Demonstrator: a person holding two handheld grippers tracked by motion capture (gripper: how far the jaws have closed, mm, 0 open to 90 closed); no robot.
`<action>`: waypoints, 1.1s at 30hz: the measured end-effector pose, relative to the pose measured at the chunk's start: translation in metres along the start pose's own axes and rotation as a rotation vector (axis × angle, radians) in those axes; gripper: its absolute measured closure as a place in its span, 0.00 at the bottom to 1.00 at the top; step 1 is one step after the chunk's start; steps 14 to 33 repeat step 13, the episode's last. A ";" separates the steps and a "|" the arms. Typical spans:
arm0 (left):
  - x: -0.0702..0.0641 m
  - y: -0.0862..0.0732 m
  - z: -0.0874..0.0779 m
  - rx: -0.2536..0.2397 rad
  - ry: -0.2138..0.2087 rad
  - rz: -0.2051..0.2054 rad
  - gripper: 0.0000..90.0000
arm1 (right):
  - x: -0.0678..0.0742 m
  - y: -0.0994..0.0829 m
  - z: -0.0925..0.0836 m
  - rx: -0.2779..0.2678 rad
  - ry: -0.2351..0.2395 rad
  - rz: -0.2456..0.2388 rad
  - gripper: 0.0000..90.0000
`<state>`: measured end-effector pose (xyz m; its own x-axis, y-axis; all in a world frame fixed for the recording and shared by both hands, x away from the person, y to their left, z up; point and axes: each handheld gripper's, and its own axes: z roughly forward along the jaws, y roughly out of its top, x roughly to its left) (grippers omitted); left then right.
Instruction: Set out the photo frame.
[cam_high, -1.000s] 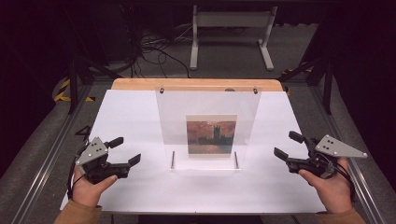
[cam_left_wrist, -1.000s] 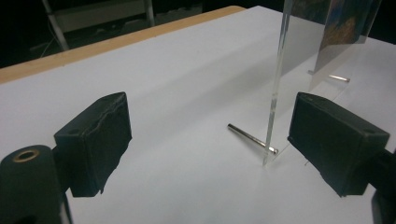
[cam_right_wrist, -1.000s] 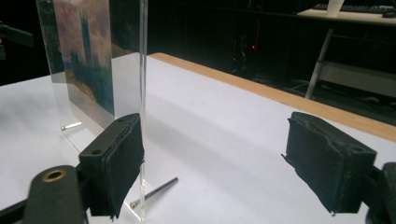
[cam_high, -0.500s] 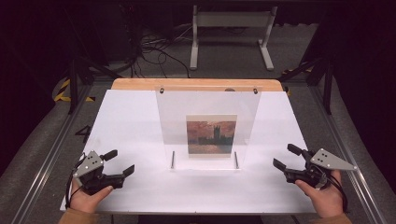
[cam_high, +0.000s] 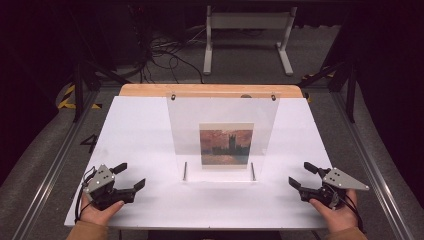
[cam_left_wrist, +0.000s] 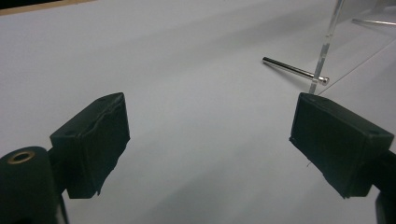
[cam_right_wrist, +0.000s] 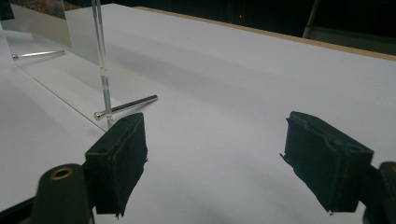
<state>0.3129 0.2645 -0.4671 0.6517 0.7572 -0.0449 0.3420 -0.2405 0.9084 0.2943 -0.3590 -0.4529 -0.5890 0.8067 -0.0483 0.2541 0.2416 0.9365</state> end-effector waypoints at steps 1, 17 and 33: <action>0.000 0.000 0.000 -0.003 0.001 -0.002 0.13 | 0.000 0.000 0.000 0.002 0.001 0.001 0.23; -0.002 0.002 0.001 -0.003 -0.004 -0.002 0.13 | 0.000 0.001 0.000 -0.005 -0.003 0.007 0.22; -0.002 0.002 0.001 -0.003 -0.004 -0.002 0.13 | 0.000 0.001 0.000 -0.005 -0.003 0.007 0.22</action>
